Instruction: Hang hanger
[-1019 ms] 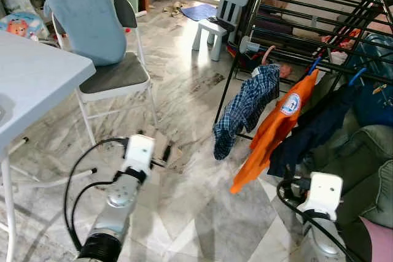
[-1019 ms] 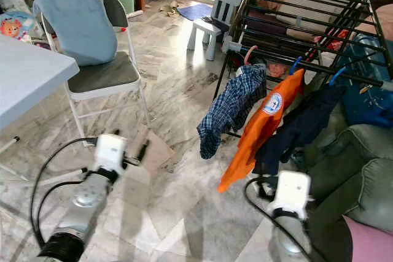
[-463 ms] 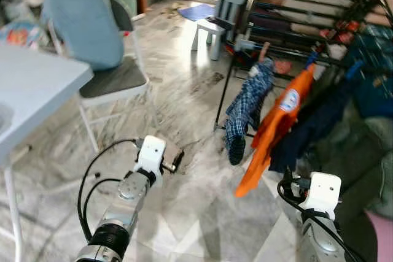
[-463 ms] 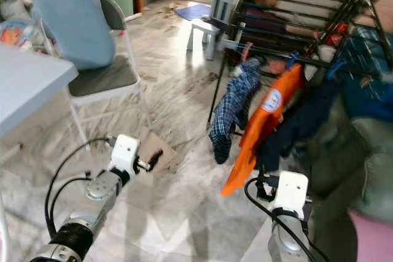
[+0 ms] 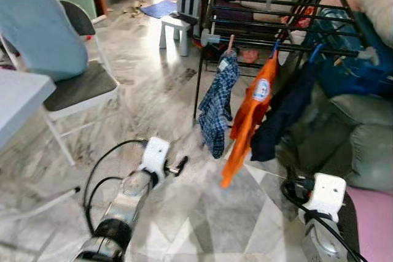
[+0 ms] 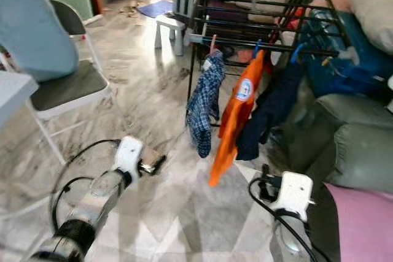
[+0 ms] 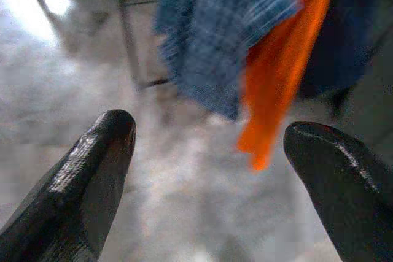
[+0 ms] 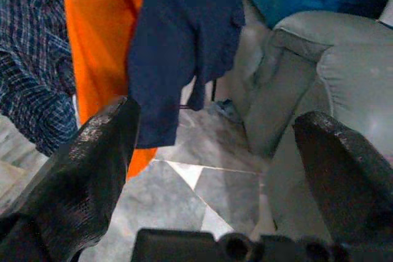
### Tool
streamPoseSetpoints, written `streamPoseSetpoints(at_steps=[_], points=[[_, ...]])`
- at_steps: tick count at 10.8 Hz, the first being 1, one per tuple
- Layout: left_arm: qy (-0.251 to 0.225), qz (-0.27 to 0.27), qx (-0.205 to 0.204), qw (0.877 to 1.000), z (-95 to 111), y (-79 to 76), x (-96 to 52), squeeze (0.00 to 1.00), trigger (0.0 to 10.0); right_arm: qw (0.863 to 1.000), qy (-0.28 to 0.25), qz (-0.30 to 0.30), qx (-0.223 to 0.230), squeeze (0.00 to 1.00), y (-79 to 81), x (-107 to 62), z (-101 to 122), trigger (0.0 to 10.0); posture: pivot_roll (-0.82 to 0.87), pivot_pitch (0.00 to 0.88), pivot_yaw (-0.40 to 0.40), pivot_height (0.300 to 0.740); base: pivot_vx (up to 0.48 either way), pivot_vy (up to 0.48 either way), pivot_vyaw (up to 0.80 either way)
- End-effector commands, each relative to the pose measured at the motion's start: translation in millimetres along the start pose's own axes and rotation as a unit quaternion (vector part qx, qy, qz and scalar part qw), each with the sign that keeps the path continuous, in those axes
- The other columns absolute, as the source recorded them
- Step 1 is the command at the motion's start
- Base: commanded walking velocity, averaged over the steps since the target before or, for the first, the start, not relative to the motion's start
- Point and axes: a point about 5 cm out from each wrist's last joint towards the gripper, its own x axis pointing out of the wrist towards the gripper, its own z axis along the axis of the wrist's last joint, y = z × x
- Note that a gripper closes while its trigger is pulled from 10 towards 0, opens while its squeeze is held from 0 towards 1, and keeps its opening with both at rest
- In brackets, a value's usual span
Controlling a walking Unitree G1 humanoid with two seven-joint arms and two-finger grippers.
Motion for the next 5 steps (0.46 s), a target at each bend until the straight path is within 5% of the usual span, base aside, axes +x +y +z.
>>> streamPoseSetpoints(at_steps=[1, 3, 5], points=[[-0.007, 0.003, -0.028, 1.0, 4.4, 2.8, 2.2, 0.0, 10.0, 1.0, -0.002, -0.007, 0.003, 0.0, -1.9, 1.1, 0.1, 10.0, 0.0, 0.0, -0.016, 0.74, 0.0, 0.0, 0.0], [-0.006, 0.012, -0.03, 0.999, 7.2, 4.8, 5.9, 0.0, 10.0, 0.999, -0.018, -0.036, 0.011, 0.0, -5.9, 1.3, 3.3, 10.0, -0.02, 0.0, 0.033, 0.74, 0.0, 0.0, 0.0], [0.004, 0.02, -0.017, 1.0, 9.5, 8.4, 8.5, 0.0, 10.0, 0.999, -0.034, -0.024, -0.005, 0.0, 7.6, -4.0, 9.2, 10.0, -0.05, 0.0, 0.052, 0.74, 0.0, 0.0, 0.0]])
